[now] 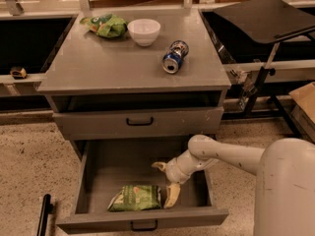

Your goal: Pick green jalapeno chip bag from middle drawer and place on counter

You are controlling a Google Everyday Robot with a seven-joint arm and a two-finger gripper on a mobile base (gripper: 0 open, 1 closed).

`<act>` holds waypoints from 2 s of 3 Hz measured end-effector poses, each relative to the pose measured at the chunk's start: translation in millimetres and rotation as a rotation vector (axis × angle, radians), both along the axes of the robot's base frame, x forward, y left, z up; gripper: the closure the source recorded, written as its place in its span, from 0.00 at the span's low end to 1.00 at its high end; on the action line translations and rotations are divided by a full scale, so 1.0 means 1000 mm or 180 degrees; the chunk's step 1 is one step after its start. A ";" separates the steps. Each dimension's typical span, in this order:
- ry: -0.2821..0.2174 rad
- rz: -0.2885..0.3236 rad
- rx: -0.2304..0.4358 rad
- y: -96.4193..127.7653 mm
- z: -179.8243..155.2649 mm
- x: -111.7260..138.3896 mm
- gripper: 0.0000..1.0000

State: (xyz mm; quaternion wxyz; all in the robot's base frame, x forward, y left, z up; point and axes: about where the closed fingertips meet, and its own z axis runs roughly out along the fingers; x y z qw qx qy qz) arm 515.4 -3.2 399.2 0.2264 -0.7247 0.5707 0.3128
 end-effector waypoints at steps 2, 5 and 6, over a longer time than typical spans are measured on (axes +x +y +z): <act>-0.0225 0.0261 -0.0136 0.015 -0.031 0.002 0.20; -0.1348 0.0146 0.1397 0.031 0.059 0.009 0.97; -0.2052 0.0207 0.2039 0.026 0.140 -0.010 1.00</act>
Offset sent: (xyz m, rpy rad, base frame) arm 0.0113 0.0285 -0.0424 -0.0588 -0.1270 0.1401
